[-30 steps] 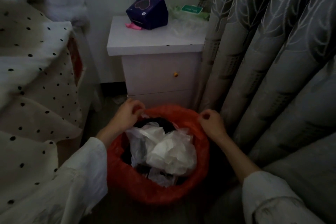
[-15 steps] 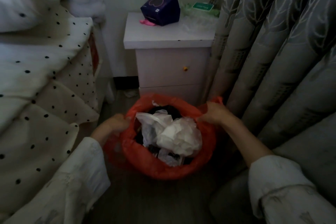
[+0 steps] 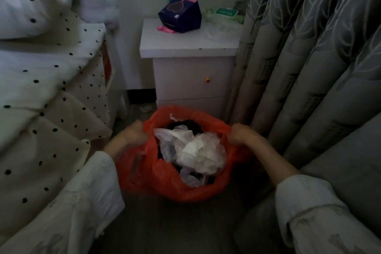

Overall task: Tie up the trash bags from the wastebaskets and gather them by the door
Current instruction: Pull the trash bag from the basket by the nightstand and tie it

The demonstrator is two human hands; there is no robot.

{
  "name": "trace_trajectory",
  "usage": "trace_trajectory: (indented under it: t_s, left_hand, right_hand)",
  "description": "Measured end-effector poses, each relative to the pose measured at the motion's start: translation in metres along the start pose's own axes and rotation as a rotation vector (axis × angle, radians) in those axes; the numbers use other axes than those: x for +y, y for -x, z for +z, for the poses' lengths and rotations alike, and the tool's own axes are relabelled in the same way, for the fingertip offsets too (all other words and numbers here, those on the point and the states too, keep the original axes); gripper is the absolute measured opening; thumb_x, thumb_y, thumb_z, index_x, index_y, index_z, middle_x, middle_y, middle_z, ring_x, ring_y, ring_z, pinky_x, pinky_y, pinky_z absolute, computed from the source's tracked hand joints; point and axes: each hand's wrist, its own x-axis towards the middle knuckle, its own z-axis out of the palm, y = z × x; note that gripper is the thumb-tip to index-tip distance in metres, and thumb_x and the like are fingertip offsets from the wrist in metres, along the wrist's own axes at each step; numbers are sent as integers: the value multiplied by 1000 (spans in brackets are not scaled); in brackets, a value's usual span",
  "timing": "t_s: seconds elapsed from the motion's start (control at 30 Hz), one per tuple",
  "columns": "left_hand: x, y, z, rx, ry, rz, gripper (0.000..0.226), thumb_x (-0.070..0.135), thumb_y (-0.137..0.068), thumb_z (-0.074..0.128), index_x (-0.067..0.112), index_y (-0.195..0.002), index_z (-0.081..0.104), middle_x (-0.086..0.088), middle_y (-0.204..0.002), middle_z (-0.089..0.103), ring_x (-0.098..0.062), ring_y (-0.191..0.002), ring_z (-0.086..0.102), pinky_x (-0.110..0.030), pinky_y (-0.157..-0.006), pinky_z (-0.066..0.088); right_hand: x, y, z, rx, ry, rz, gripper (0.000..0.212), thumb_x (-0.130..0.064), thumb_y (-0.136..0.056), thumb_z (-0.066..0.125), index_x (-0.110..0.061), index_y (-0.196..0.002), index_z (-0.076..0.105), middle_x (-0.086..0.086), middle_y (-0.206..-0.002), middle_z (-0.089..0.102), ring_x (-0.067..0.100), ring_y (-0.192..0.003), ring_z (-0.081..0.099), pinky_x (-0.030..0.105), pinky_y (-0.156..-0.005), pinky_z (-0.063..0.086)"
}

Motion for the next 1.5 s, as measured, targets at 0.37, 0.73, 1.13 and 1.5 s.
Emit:
trace_trajectory:
  t_s: [0.37, 0.73, 1.13, 1.5]
  left_hand:
    - [56, 0, -1, -74, 946, 146, 24, -11, -82, 46, 10, -75, 53, -1, -55, 61, -8, -45, 60, -16, -45, 51]
    - [88, 3, -13, -234, 1368, 116, 17, 0, -88, 38, 7, -76, 47, -11, -80, 52, -25, -79, 56, -34, -55, 58]
    - [40, 7, -9, 187, -327, 445, 92, 5, -73, 64, 38, -142, 11, -20, -146, 13, -41, -133, 21, -38, -111, 21]
    - [90, 16, -19, 75, 437, 340, 25, 14, -89, 48, 21, -67, 58, 6, -55, 58, 3, -37, 51, -11, -43, 41]
  right_hand:
    - [2, -13, -1, 365, -577, 119, 36, -7, -84, 44, 8, -115, 56, 28, -121, 59, 38, -112, 56, 38, -90, 47]
    - [-9, -6, -39, 452, -818, -268, 33, -12, -82, 64, -7, -115, 63, 16, -112, 68, 15, -94, 60, 28, -86, 47]
    - [0, 6, -39, 340, -299, -527, 88, 2, -76, 54, -30, -148, 13, 12, -145, 42, 21, -124, 49, 26, -99, 41]
    - [5, 7, -22, 315, -66, -32, 45, -36, -89, 50, -13, -128, 49, 22, -132, 52, 39, -122, 49, 41, -97, 43]
